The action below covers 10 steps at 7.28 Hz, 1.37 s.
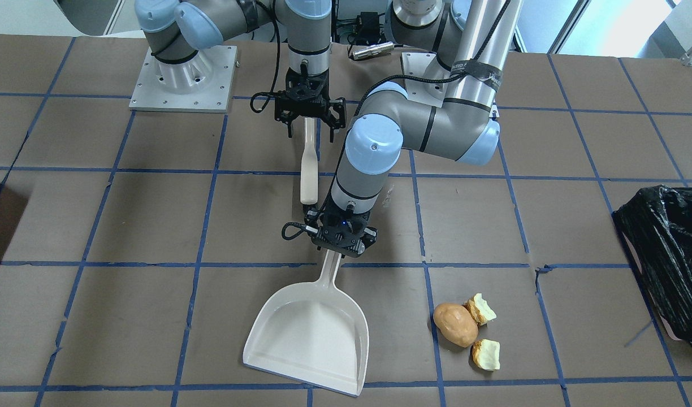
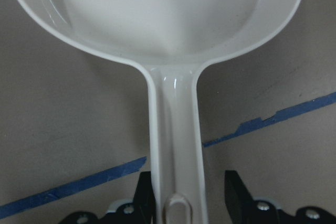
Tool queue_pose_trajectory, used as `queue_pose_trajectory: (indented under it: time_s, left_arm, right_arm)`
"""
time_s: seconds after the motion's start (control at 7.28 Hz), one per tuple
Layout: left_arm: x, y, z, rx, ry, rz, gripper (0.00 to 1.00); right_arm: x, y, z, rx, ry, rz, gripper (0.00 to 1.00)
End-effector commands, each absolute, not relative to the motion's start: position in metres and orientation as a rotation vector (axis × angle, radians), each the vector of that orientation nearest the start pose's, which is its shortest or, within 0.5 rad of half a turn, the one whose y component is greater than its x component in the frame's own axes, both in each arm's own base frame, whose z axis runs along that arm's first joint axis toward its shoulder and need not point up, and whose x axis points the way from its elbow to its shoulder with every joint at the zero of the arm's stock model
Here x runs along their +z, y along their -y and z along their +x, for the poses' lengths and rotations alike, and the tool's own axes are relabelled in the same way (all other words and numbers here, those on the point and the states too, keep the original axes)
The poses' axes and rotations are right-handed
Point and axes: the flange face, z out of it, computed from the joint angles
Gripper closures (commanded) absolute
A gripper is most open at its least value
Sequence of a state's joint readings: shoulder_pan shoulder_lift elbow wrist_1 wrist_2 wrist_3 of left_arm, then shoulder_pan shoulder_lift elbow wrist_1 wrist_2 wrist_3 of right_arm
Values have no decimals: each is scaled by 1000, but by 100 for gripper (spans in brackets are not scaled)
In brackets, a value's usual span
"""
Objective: Sweep and dump trash in nearest bin
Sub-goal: 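Grasp the dustpan handle with the left gripper while the right grasps the brush, then carry the dustpan beside the food with the left gripper while the right lifts the brush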
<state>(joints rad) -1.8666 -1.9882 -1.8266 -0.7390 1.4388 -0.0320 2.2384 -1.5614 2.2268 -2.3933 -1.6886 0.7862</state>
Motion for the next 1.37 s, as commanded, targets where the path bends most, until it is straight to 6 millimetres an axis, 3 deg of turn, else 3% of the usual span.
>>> queue_pose_trajectory:
  time_s: [0.0,0.27,0.41,0.69,0.82,0.96,1.24]
  left_arm:
    - [224,524,-312,-219,-3259,447,52]
    - [225,524,-312,-202,-3256,432,82]
    - [227,524,-311,-192,-3255,429,90]
    - [236,526,-312,-218,-3256,418,95]
    - [252,531,-313,-256,-3255,396,95]
    - [276,548,-307,-286,-3212,386,94]
    - [332,575,-298,-233,-3208,355,94]
  right_arm:
    - [239,240,354,-251,-3155,-8,0]
    - [234,233,350,-310,-3111,0,0]
    - [236,232,351,-326,-3094,25,0]
    - [238,205,369,-353,-3075,-25,0]
    - [237,198,372,-351,-3075,-59,0]
    - [226,189,362,-328,-3096,-78,0]
    - [225,176,347,-393,-3058,-135,0]
